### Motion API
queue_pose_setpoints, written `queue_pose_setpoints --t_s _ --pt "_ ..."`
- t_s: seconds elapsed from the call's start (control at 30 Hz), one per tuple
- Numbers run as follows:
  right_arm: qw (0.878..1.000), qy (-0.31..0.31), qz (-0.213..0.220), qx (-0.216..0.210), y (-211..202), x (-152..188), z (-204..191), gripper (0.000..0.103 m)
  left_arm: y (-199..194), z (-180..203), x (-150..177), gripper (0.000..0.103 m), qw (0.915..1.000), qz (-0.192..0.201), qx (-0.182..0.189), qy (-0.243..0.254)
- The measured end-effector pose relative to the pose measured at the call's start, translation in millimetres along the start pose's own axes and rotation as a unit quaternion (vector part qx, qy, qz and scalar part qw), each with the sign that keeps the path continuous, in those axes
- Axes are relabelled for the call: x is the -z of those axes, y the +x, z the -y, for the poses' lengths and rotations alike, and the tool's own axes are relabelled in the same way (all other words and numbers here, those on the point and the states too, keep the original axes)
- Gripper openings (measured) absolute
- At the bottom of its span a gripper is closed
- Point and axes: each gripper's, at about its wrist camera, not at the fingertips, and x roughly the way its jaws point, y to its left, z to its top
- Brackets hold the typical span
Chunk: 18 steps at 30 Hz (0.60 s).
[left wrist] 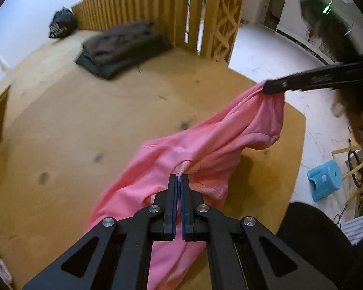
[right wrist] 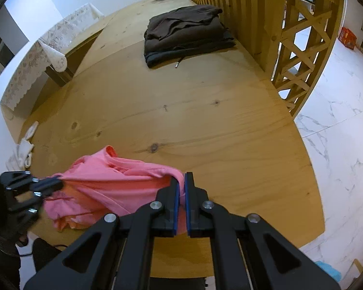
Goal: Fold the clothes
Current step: 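Lift the pink shirt off the sweater with both grippers and drag it aside, then release the pink shirt from both grippers onto the table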
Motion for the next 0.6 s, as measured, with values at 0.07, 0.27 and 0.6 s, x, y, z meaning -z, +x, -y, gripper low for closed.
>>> queue_pose_setpoints --t_s 0.07,0.27,0.6 --pt "1.000 0.004 0.002 -0.014 -3 1 -7 0.004 -31 -10 7 0.002 0.9998 0.015 -0.001 -0.012" --pt "0.998 -0.025 0.015 -0.064 -12 -1 -62 0.004 -96 -41 27 0.000 0.9977 0.038 -0.046 -0.031" --pt "0.987 -0.099 -0.013 -0.125 1 -4 -162 0.004 -111 -71 86 0.004 0.9945 -0.009 -0.081 -0.065"
